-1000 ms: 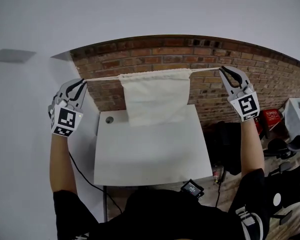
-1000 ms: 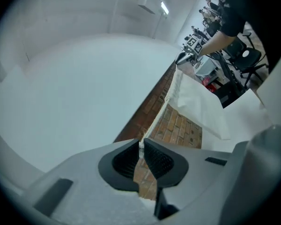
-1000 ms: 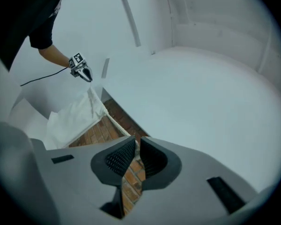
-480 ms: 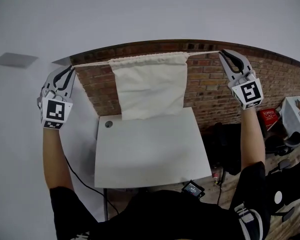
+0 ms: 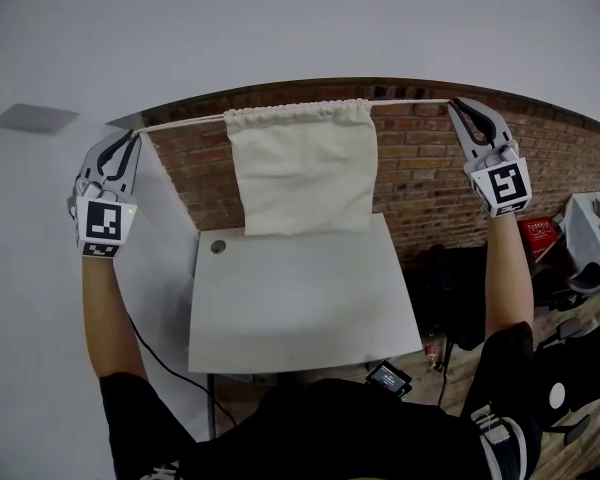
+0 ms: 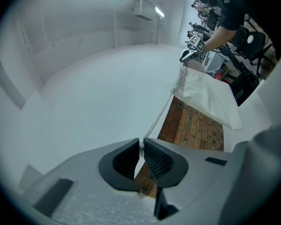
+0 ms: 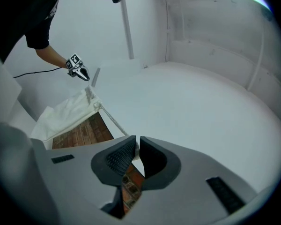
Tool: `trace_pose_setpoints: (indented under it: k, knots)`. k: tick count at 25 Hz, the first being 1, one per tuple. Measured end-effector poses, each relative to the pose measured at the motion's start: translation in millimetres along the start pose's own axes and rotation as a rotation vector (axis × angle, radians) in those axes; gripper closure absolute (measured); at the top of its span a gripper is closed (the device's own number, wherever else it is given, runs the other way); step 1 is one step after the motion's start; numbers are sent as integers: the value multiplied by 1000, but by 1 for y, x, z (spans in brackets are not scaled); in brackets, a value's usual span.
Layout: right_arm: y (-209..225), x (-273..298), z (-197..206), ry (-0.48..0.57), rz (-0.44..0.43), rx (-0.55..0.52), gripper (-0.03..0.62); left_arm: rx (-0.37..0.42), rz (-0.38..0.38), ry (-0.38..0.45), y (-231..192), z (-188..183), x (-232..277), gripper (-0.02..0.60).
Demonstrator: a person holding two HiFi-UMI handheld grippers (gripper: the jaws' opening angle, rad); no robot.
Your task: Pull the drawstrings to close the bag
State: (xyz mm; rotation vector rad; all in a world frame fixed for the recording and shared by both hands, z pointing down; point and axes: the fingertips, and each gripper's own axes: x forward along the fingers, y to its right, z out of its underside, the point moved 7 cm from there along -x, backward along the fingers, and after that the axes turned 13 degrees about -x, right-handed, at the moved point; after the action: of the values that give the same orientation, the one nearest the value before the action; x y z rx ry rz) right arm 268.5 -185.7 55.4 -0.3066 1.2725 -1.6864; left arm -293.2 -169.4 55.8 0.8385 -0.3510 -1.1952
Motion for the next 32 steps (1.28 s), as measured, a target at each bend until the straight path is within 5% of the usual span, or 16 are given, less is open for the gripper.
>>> trace_pose_setpoints:
  k: [32]
  knots:
    - [29,-23,11,0,116,46,565,-35,-89,41,-38,16,-22,541]
